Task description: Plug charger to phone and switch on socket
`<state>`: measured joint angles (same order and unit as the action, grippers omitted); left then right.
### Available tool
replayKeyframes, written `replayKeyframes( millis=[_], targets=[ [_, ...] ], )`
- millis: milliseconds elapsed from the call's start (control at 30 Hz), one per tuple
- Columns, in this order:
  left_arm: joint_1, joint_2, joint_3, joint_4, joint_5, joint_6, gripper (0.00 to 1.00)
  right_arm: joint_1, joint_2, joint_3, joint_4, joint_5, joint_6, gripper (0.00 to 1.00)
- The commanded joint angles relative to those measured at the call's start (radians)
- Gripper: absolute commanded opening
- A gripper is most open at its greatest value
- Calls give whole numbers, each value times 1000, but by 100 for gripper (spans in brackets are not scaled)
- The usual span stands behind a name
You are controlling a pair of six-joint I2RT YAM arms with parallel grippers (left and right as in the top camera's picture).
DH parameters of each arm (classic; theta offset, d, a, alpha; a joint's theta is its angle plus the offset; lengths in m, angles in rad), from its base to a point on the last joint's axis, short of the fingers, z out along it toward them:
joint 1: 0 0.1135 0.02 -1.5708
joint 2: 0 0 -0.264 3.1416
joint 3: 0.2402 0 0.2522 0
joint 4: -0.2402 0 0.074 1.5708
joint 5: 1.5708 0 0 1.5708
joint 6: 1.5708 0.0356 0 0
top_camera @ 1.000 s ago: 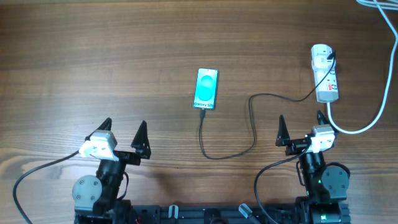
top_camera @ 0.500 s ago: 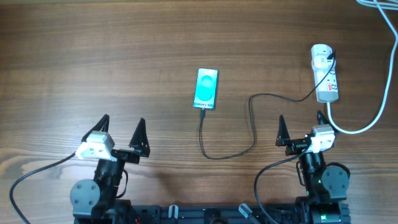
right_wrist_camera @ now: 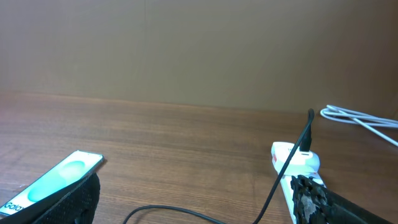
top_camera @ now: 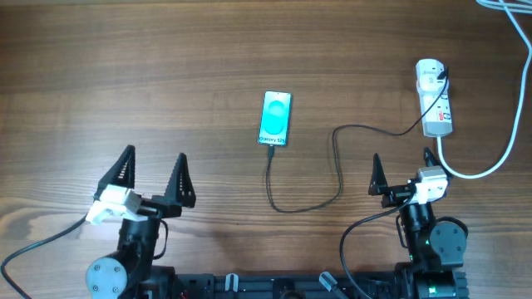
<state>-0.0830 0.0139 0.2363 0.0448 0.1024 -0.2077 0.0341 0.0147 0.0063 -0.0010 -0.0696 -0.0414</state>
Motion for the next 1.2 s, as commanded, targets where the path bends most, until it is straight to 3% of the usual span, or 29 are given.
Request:
replayKeyframes(
  millis=[0, 767, 1167],
  targets=[
    [8, -11, -8, 39, -10, -10, 100, 4, -7, -1, 1, 10, 18, 100],
    [8, -11, -13, 143, -33, -9, 100, 4, -7, -1, 1, 10, 17, 100],
    [19, -11, -168, 185, -127, -9, 100, 4, -7, -1, 1, 10, 18, 100]
  ],
)
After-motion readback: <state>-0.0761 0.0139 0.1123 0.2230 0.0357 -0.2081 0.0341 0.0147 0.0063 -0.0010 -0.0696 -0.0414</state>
